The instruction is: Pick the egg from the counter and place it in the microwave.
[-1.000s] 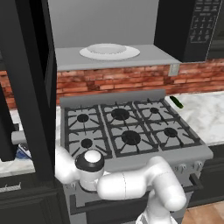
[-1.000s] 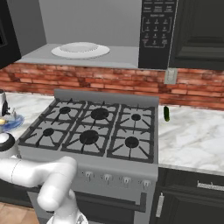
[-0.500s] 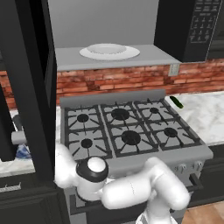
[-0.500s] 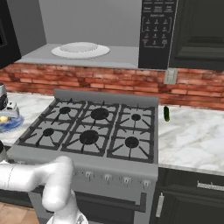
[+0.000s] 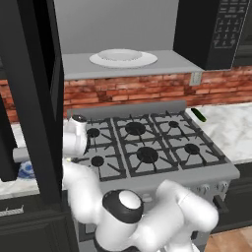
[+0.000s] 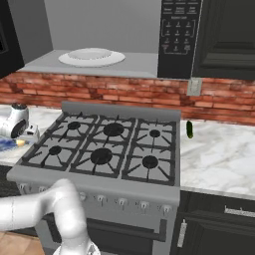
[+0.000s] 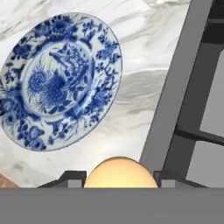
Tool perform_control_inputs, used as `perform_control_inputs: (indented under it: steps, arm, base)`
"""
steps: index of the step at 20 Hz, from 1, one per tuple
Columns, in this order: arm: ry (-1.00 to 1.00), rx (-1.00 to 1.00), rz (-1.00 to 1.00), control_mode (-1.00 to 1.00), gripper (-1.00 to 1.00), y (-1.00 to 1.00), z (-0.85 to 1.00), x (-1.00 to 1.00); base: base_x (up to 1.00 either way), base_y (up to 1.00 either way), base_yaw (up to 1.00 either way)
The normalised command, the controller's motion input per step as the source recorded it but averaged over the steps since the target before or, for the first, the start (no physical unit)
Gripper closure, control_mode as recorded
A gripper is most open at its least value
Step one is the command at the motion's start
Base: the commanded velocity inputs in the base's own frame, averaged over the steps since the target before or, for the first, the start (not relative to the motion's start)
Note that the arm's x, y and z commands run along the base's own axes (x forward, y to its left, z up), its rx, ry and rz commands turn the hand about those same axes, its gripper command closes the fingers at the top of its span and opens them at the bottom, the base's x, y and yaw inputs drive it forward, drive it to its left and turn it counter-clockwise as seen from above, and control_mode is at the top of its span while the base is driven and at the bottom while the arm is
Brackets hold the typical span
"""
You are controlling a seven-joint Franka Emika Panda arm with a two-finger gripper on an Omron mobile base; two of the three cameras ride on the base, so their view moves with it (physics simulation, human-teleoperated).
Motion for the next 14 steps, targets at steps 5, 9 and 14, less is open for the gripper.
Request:
perform_control_inputs:
  steps: [5, 9, 14]
  arm:
    - [0.03, 0.20, 0.00, -1.00, 1.00, -1.00, 0.97, -0.55]
    - [0.06, 0.06, 0.00, -1.00, 1.00, -0.94, 1.00, -0.65]
    - [0.00, -0.03, 0.00, -1.00, 1.00, -0.97, 1.00, -0.64]
  base:
    - [0.00, 0.00, 0.00]
    - [0.00, 0.00, 0.00]
    - [0.00, 0.00, 0.00]
